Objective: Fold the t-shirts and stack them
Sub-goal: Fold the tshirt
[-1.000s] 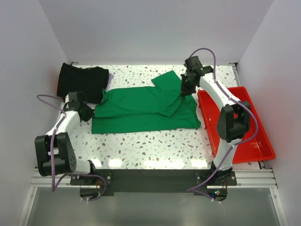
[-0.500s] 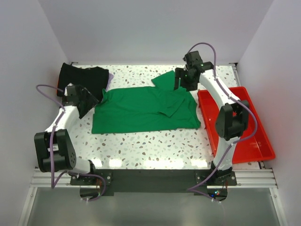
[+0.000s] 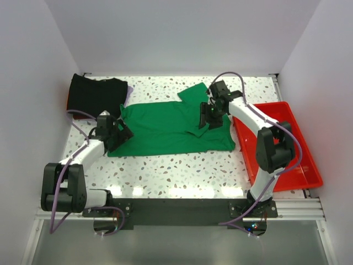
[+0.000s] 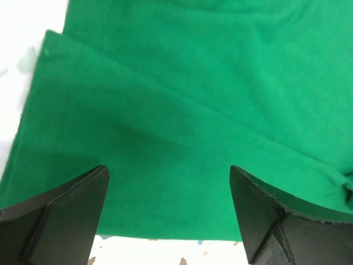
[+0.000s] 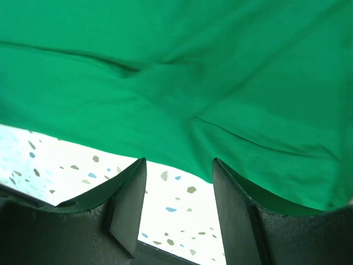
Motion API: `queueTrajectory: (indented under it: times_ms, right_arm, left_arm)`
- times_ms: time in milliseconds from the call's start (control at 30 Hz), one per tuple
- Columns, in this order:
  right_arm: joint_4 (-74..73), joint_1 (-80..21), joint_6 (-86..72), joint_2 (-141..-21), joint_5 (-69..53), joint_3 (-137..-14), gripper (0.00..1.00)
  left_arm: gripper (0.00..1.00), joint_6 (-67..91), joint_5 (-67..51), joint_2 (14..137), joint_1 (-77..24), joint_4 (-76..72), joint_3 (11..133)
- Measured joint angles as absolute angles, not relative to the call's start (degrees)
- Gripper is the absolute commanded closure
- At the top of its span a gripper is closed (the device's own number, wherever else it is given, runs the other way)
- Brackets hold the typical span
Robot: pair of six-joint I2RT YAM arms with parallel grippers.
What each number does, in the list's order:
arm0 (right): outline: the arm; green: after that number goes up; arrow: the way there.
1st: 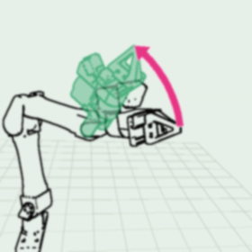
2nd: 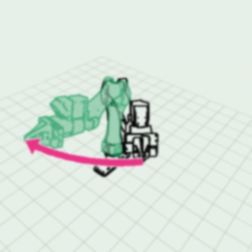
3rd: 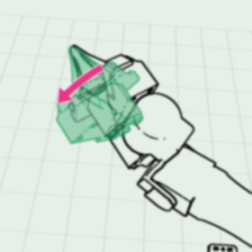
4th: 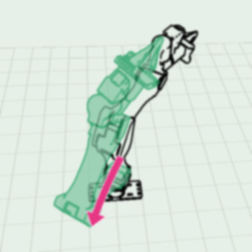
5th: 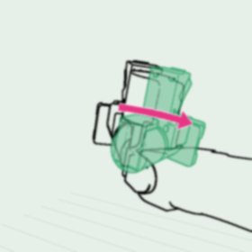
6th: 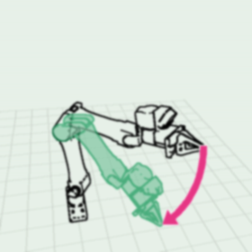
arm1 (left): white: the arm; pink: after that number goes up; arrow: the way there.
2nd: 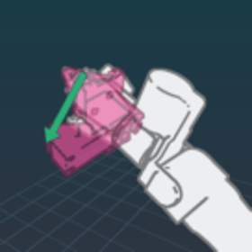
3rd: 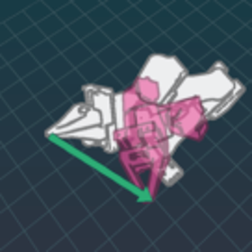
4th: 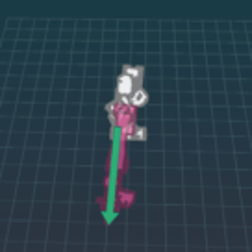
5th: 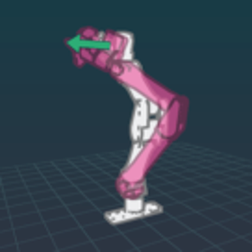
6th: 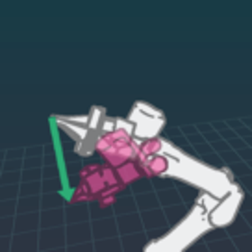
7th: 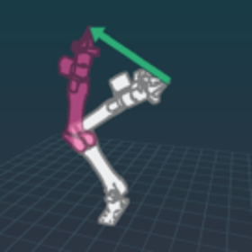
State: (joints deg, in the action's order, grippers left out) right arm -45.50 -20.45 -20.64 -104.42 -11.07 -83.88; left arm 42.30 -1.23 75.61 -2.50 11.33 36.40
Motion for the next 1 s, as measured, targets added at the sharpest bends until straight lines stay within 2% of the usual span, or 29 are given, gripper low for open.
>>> queueTrajectory:
  times_ms: [233, 533, 1000]
  right_arm:
    - [-42.65, -24.93, -21.76, -108.18, -11.42, -83.88, 0.51]
    - [-42.39, -25.76, -21.85, -110.34, -8.12, -83.31, 0.51]
    - [-39.05, -25.76, -22.50, -114.26, -7.01, -82.02, 0.64]
  left_arm:
    - [0.04, 42.48, -2.94, 75.42, -2.50, 7.68, 32.23]
    - [0.04, 42.48, -3.16, 73.95, -2.50, 5.17, 30.13]
    - [0.04, 42.44, -3.20, 72.69, -2.50, 5.65, 29.39]
